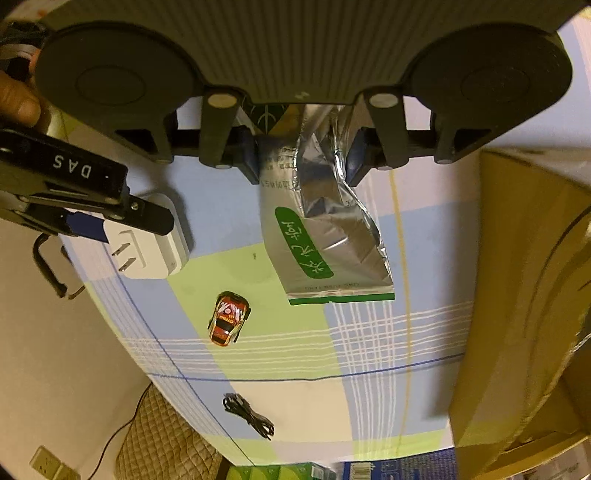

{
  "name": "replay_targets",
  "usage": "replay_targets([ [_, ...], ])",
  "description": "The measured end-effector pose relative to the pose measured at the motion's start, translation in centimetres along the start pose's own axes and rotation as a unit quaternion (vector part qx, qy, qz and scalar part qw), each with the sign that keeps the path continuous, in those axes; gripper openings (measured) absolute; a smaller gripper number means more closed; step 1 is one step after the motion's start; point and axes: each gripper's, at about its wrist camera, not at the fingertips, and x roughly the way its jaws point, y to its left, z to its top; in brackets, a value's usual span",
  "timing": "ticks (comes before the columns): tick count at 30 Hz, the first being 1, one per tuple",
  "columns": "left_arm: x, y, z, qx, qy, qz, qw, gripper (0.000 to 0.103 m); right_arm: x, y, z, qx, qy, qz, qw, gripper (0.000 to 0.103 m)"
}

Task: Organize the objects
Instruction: 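Lift the tea bag and plug adapter up off the table, then carry the tea bag and plug adapter over the cardboard box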

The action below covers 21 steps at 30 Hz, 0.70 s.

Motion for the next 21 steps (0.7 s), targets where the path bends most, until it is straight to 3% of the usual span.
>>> replay_targets([
  [21, -8.5, -1.0, -2.1, -0.01, -0.069, -0.024, 0.9973, 0.043, -7.8, 1.7, -0.9, -0.011, -0.036, -0.009, 0.999, 0.062],
])
